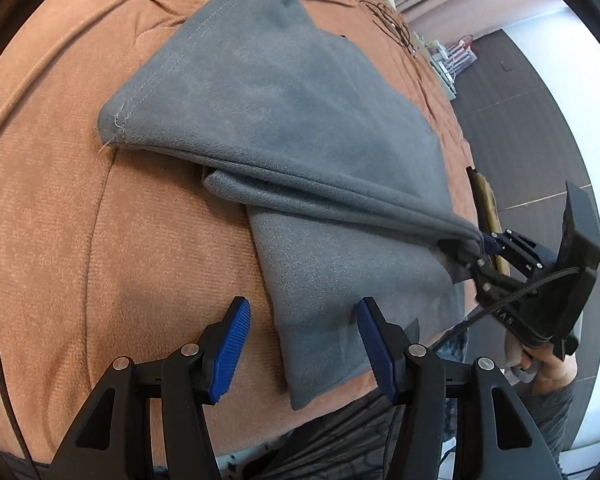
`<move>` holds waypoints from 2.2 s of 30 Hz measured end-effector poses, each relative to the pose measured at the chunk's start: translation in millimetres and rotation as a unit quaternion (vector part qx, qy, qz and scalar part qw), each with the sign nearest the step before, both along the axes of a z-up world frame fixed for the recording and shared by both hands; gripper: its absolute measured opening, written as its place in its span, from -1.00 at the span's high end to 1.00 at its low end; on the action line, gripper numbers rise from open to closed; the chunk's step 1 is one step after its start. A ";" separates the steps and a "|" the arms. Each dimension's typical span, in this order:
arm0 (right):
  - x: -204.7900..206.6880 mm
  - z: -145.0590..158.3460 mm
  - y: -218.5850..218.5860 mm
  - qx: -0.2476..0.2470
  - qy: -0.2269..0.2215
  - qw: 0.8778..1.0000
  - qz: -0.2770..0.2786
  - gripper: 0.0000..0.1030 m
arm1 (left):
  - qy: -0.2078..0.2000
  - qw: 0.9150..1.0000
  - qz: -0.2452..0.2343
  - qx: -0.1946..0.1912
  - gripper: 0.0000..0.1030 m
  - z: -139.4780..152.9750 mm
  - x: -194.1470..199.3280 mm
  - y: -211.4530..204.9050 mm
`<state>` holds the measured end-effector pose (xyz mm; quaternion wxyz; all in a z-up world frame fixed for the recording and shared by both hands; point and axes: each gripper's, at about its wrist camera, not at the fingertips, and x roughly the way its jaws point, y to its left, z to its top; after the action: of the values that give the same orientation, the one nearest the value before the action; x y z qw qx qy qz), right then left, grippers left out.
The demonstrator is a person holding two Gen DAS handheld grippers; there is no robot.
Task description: Fold small clothes
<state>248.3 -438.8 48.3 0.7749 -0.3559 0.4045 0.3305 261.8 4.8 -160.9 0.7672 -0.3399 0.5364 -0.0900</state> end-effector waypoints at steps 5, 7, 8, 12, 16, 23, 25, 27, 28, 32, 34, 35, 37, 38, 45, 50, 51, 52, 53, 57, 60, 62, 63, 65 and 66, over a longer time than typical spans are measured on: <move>9.8 25.1 -21.2 0.087 0.066 0.993 -0.034 0.85 | 0.005 1.000 -0.007 0.012 -0.11 0.9 5.6 -6.0; 14.3 32.1 -33.6 0.116 0.093 0.988 -0.049 0.86 | 0.006 1.000 -0.007 0.013 -0.11 1.7 9.0 -8.7; 16.0 34.6 -38.0 0.129 0.104 0.985 -0.054 0.87 | 0.006 1.000 -0.008 0.014 -0.11 2.2 9.7 -9.1; 19.5 42.4 -54.6 0.177 0.149 0.971 -0.064 0.87 | 0.003 1.000 -0.012 0.013 -0.11 5.4 11.6 -13.1; 32.8 40.1 -77.6 0.224 0.197 0.951 -0.080 0.87 | 0.001 1.000 -0.016 0.015 -0.11 8.3 10.7 -14.9; 44.0 37.8 -121.8 0.297 0.252 0.915 -0.107 0.87 | -0.007 0.999 -0.014 0.029 -0.11 18.8 14.7 -17.1; 50.4 28.8 -136.1 0.316 0.275 0.900 -0.118 0.87 | -0.007 0.999 -0.016 0.037 -0.11 19.7 15.8 -18.2; 56.1 16.7 -153.0 0.331 0.292 0.888 -0.130 0.87 | -0.005 0.999 -0.018 0.046 -0.11 19.0 17.9 -20.5; 60.3 7.8 -161.8 0.335 0.297 0.883 -0.140 0.87 | -0.002 0.999 -0.019 0.051 -0.11 17.7 18.6 -21.5; 72.2 -28.7 -188.1 0.339 0.309 0.872 -0.171 0.87 | 0.007 0.998 -0.019 0.066 -0.11 9.1 22.9 -25.1; 76.0 -42.3 -195.9 0.329 0.299 0.877 -0.182 0.87 | 0.014 0.997 -0.019 0.067 -0.07 2.9 24.7 -25.8; 76.4 -46.8 -196.4 0.325 0.294 0.880 -0.184 0.87 | 0.014 0.997 -0.020 0.069 -0.07 0.9 25.1 -26.4; 76.5 -54.6 -198.2 0.312 0.276 0.889 -0.189 0.86 | 0.011 0.997 -0.023 0.070 -0.06 -0.4 25.2 -26.3; 75.6 -55.8 -197.7 0.298 0.259 0.898 -0.193 0.79 | 0.011 0.997 -0.024 0.070 -0.06 -0.2 25.4 -25.9; 44.4 -20.6 -171.7 0.207 0.129 0.956 -0.162 0.39 | 0.005 0.998 -0.021 0.053 -0.05 1.7 22.9 -18.8; 17.7 5.2 -142.9 0.172 0.063 0.975 -0.121 -0.18 | -0.015 0.999 -0.014 0.029 -0.04 7.4 11.2 -3.8; 8.7 5.8 -133.9 0.166 0.055 0.978 -0.113 -0.18 | -0.020 0.999 -0.013 0.026 -0.04 9.5 8.8 -0.9; 1.8 7.1 -123.3 0.156 0.045 0.982 -0.101 -0.18 | -0.023 0.999 -0.011 0.025 -0.04 11.4 5.2 2.8; -3.5 5.4 -114.6 0.148 0.038 0.984 -0.091 -0.18 | -0.025 0.999 -0.009 0.025 -0.04 13.3 3.1 6.0; -16.0 -2.3 -75.0 0.120 0.028 0.991 -0.050 -0.18 | -0.035 0.999 0.007 0.024 -0.04 19.7 -9.7 27.6; -23.5 -2.4 -57.1 0.106 0.019 0.994 -0.017 -0.18 | -0.035 0.999 0.019 0.026 -0.04 21.4 -18.5 41.7; -28.4 -5.0 -44.7 0.094 0.014 0.995 0.002 -0.18 | -0.039 0.999 0.029 0.024 -0.04 22.9 -23.4 50.8; -28.0 -7.7 -36.7 0.086 0.011 0.996 0.011 -0.18 | -0.040 0.998 0.034 0.021 -0.04 22.7 -25.9 55.7; -29.4 -12.5 -24.9 0.071 0.007 0.997 0.027 -0.18 | -0.042 0.998 0.045 0.014 -0.04 22.1 -28.8 63.5; -28.9 -13.5 -20.2 0.065 0.007 0.997 0.034 -0.18 | -0.043 0.998 0.049 0.010 -0.04 21.8 -31.4 68.5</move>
<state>219.4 -459.0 34.8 0.7817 -0.3159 0.3755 0.3848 230.4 73.2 -139.1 0.7968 -0.3536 0.4861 -0.0613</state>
